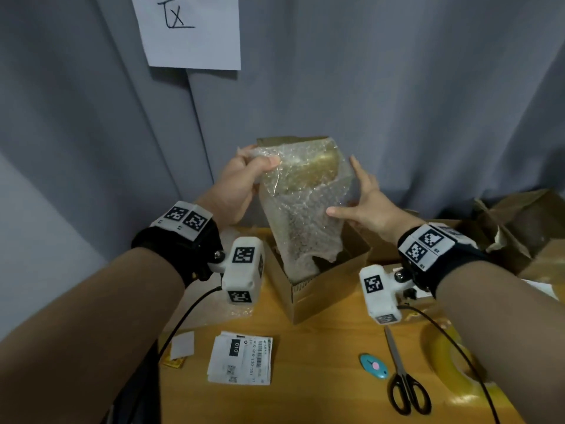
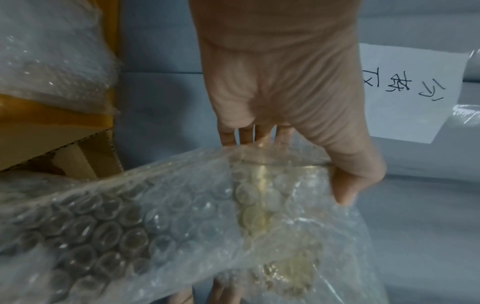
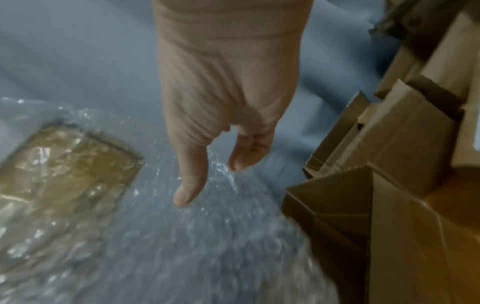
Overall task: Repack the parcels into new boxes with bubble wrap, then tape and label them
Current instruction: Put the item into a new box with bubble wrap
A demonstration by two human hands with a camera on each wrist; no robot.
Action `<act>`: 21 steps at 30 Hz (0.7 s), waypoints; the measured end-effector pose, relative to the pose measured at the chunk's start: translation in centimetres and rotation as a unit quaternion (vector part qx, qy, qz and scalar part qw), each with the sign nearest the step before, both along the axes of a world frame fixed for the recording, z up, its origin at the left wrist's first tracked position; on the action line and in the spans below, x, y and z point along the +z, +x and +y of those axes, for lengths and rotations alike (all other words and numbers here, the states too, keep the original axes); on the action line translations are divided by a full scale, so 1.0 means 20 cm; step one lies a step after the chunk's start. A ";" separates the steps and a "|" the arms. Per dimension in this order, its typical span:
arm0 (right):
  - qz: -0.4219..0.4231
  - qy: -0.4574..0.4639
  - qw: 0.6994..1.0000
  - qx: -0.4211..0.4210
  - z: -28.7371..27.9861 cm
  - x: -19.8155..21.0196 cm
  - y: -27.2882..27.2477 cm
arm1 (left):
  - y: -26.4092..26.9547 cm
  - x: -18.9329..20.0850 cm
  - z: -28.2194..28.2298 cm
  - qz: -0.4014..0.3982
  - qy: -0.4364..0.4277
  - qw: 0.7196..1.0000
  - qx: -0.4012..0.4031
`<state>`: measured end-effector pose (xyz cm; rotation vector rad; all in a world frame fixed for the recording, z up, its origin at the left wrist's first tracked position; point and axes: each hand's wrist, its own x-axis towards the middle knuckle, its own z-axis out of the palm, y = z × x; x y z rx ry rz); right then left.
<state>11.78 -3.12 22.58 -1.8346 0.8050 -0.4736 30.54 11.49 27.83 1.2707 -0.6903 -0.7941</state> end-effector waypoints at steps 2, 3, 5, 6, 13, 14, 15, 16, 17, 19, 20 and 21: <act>0.019 0.014 0.998 0.059 -0.01 0.05 -0.01 | 0.00 0.01 0.00 -0.006 0.004 1.000 -0.001; 0.031 0.023 0.997 0.070 -0.01 0.08 0.00 | 0.01 0.02 0.00 -0.013 0.009 1.000 0.003; 0.008 0.014 1.000 0.007 -0.04 0.11 0.02 | 0.01 0.03 -0.01 -0.029 0.016 0.999 0.024; -0.027 -0.026 0.998 -0.049 -0.07 0.13 0.02 | 0.01 0.04 -0.02 -0.031 0.014 0.999 0.039; -0.354 0.145 0.882 -0.275 0.00 0.28 0.00 | 0.01 0.11 -0.02 0.013 -0.105 0.993 0.059; -0.360 0.277 0.854 -0.254 0.00 0.26 -0.02 | 0.01 0.11 -0.01 0.014 -0.118 0.992 0.039; -0.356 0.386 0.824 -0.213 0.01 0.24 -0.05 | 0.02 0.11 0.01 0.009 -0.122 0.992 0.021; -0.350 0.458 0.798 -0.174 -0.01 0.21 -0.08 | 0.02 0.11 0.03 -0.002 -0.117 0.993 0.003; -0.344 0.504 0.780 -0.139 -0.02 0.18 -0.11 | 0.02 0.11 0.05 -0.021 -0.105 0.994 -0.014; -0.296 0.532 0.786 -0.105 -0.03 0.15 -0.15 | 0.00 0.10 0.09 -0.055 -0.076 0.994 -0.051; -0.254 0.519 0.811 -0.089 -0.03 0.13 -0.15 | -0.02 0.09 0.10 -0.061 -0.064 0.994 -0.066; -0.208 0.493 0.842 -0.071 -0.01 0.12 -0.15 | -0.03 0.08 0.10 -0.062 -0.058 0.993 -0.076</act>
